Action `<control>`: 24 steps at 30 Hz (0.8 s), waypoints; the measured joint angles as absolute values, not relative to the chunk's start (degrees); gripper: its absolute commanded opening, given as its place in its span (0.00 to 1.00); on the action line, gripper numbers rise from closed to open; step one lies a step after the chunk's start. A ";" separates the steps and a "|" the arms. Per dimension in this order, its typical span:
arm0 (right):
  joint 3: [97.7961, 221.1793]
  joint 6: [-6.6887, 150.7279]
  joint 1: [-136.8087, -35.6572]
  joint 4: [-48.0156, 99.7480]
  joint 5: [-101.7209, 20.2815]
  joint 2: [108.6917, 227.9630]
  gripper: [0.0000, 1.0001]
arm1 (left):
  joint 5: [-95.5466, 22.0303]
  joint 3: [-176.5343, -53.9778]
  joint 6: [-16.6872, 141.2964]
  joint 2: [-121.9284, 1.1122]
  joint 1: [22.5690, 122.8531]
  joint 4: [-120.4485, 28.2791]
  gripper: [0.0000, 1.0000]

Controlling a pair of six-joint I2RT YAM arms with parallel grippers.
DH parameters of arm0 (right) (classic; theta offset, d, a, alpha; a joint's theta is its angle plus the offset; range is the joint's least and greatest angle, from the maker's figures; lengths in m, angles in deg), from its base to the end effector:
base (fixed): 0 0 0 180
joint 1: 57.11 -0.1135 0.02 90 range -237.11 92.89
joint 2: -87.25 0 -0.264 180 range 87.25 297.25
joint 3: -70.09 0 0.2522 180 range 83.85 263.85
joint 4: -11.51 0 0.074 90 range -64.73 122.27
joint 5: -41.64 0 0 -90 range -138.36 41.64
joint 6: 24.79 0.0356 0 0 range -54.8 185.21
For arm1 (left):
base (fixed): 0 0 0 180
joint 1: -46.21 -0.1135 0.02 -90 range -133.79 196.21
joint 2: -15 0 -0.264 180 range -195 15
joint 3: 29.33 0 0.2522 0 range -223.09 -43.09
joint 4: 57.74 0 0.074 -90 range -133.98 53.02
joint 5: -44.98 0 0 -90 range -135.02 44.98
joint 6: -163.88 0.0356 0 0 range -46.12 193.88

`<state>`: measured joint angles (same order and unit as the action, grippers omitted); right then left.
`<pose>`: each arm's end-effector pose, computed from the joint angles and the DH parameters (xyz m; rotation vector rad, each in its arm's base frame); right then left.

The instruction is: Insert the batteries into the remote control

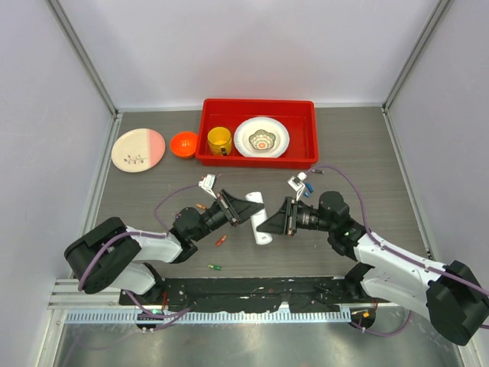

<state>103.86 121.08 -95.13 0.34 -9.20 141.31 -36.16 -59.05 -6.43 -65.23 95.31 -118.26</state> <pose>0.1452 0.1421 0.2237 -0.2846 2.0408 1.7069 0.1550 -0.1873 0.1980 -0.3091 1.6962 -1.9071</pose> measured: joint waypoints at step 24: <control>130.09 98.46 -95.59 50.09 -35.34 144.09 0.01 | -40.29 -57.37 -4.44 -55.33 92.41 -116.86 1.00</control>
